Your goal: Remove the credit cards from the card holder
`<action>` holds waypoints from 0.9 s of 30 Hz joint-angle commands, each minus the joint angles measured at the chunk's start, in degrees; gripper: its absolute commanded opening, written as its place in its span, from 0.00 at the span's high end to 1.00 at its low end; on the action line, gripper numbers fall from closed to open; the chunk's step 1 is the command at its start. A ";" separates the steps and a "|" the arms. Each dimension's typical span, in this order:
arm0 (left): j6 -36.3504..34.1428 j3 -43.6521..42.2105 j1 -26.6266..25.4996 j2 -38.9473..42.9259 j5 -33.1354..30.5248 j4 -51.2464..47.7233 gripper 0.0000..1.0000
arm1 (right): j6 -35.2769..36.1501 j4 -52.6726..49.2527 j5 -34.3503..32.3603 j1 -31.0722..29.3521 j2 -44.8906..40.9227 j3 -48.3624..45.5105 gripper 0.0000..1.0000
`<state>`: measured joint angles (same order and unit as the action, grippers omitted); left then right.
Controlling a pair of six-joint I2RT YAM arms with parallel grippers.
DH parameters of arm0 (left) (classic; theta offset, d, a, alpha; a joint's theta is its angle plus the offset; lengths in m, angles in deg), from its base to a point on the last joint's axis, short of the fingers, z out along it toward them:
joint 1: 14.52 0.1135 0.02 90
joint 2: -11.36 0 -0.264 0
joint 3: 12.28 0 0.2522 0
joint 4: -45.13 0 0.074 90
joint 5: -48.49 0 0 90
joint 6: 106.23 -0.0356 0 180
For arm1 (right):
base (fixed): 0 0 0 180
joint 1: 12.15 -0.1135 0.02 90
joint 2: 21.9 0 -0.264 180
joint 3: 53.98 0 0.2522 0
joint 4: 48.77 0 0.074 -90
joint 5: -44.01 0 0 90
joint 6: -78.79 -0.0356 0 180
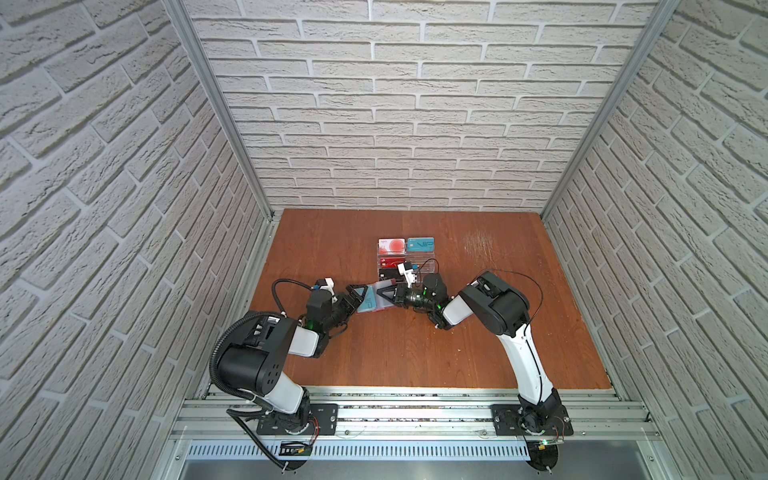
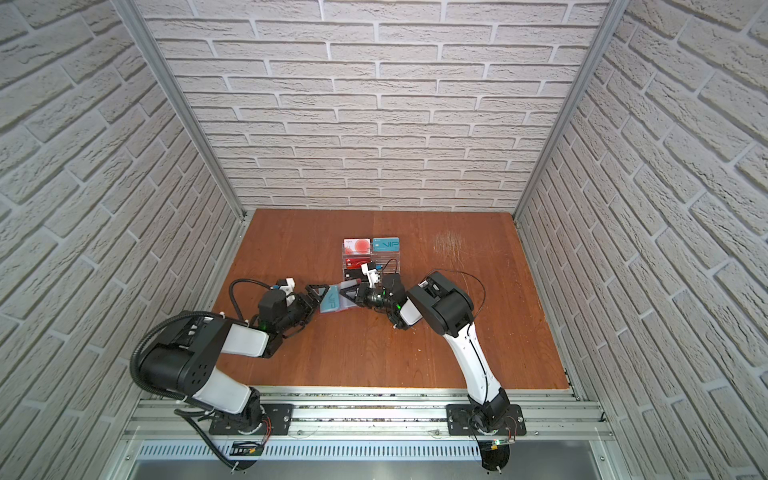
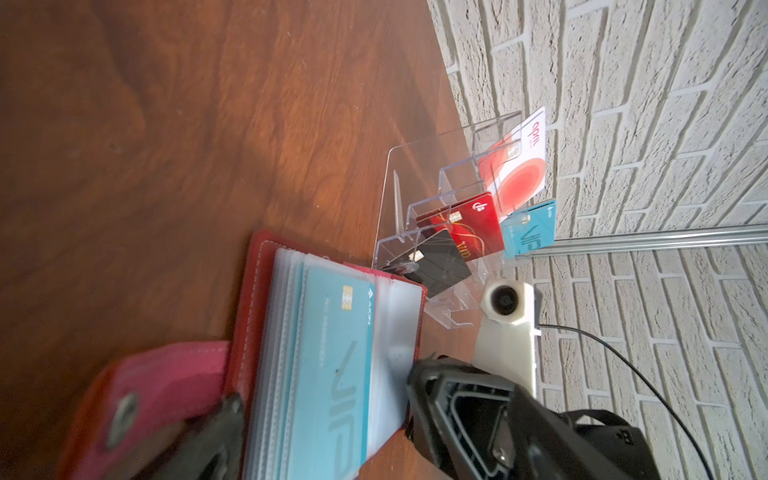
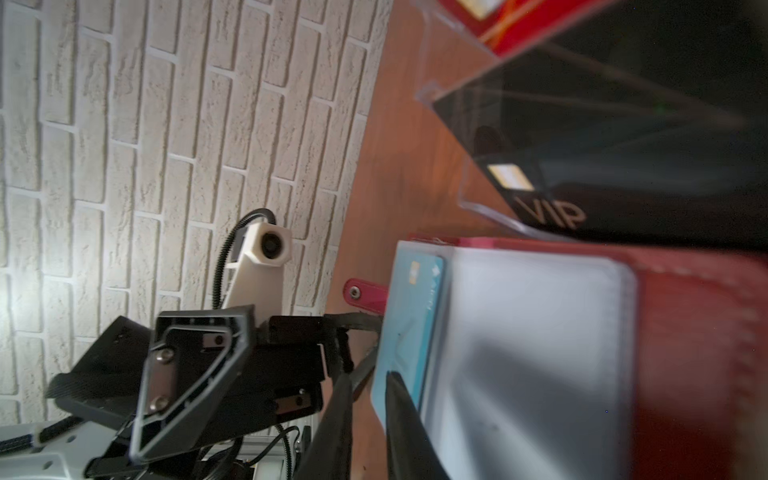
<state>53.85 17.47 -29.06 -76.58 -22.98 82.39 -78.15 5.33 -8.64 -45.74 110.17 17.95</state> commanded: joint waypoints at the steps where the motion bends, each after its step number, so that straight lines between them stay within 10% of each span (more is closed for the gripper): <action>1: -1.45 -0.28 0.57 3.90 -0.17 -9.88 0.02 | 5.57 -8.18 -0.33 -0.08 -3.37 -0.21 0.77; 10: -4.80 5.04 0.57 15.35 -1.03 -24.33 0.02 | 9.32 -14.67 -1.13 -1.94 -4.58 1.33 0.70; 27: -3.10 8.53 0.57 2.40 0.81 -14.78 0.02 | 12.72 -22.99 -2.63 -3.68 -5.29 4.54 0.61</action>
<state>50.77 25.08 -28.87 -73.15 -22.61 63.88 -66.54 -15.66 -10.63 -48.53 106.08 21.76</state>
